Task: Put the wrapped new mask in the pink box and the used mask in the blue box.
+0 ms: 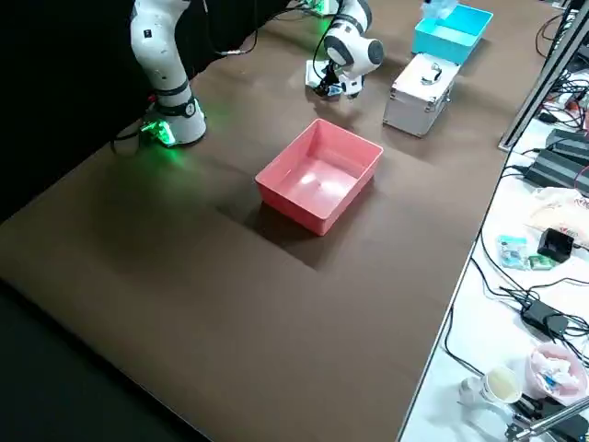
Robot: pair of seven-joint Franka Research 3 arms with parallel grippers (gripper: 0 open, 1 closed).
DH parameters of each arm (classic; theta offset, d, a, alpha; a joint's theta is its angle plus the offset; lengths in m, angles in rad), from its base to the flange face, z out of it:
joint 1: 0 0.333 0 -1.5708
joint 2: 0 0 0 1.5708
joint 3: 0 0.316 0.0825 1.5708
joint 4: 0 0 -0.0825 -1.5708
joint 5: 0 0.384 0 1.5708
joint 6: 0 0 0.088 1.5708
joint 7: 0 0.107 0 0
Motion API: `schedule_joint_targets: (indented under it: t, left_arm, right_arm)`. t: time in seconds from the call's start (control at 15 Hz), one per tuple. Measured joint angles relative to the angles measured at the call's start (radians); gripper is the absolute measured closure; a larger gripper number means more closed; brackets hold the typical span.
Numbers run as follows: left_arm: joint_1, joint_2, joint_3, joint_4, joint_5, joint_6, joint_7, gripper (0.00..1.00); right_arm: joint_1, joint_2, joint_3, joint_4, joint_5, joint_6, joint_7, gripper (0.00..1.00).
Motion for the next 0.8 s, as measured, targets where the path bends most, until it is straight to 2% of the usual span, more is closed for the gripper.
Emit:
schedule_joint_targets:
  t: [0.2,0.4,0.47,0.6,0.8]
  left_arm:
    - [0.118,0.012,0.002,0.04,0.029,0.0,0.15,0.98]
    - [0.211,0.059,0.005,0.087,0.073,0.0,0.27,0.98]
    - [0.24,0.125,0.005,0.127,0.136,0.002,0.298,0.98]
    - [0.242,0.205,0.005,0.164,0.184,0.002,0.299,0.98]
    - [0.233,0.32,0.003,0.203,0.214,0.004,0.299,0.98]
  right_arm:
    - [0.009,0.004,0.0,-0.002,0.001,0.016,0.004,0.14]
    - [0.039,0.018,0.0,-0.005,0.001,0.052,0.023,0.14]
    - [0.047,0.024,-0.002,-0.005,0.002,0.056,0.027,0.2]
    - [0.047,0.024,-0.005,-0.005,0.002,0.054,0.028,0.24]
    - [0.047,0.024,-0.008,-0.005,0.002,0.05,0.028,0.54]
